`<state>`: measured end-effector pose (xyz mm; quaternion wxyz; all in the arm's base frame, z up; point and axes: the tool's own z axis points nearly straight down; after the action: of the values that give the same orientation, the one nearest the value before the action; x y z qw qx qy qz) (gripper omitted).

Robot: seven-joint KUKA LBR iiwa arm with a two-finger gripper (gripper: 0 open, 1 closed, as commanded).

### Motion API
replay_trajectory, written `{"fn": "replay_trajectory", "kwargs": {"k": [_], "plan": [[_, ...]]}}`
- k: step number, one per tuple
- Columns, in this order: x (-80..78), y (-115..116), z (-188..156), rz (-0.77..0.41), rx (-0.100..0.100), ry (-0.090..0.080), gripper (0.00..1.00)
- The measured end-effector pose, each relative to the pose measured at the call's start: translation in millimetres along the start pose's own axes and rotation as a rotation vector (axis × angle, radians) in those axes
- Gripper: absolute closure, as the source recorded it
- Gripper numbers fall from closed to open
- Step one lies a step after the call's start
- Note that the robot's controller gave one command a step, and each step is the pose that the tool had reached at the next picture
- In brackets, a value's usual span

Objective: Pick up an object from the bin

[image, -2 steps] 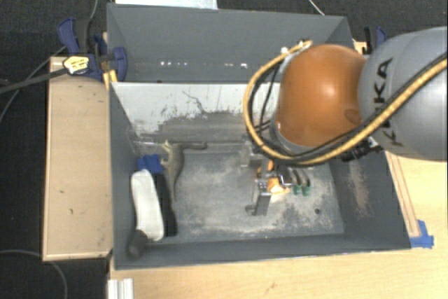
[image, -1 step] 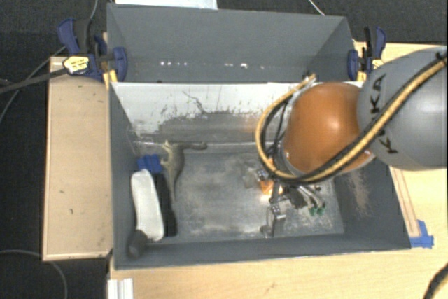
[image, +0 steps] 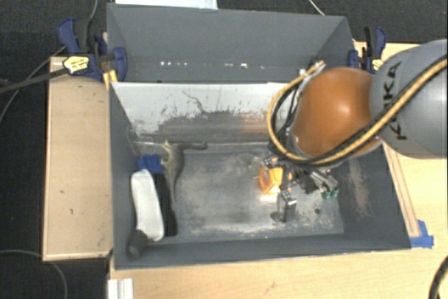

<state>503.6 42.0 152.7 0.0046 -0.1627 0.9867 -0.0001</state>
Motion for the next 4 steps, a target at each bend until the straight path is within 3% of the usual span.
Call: {"fn": "replay_trajectory", "kwargs": {"k": [1, 2, 3, 4], "plan": [[-25.5, -38.7, 24.5, 0.147, -0.001, 0.003, 0.0], [-32.2, -89.5, 39.9, -0.076, 0.002, -0.007, 0.0], [-34.8, -89.6, 80.2, -0.206, -0.001, 0.0, 0.0], [-35.9, -66.1, 81.0, -0.142, 0.0, -0.008, 1.0]]}}
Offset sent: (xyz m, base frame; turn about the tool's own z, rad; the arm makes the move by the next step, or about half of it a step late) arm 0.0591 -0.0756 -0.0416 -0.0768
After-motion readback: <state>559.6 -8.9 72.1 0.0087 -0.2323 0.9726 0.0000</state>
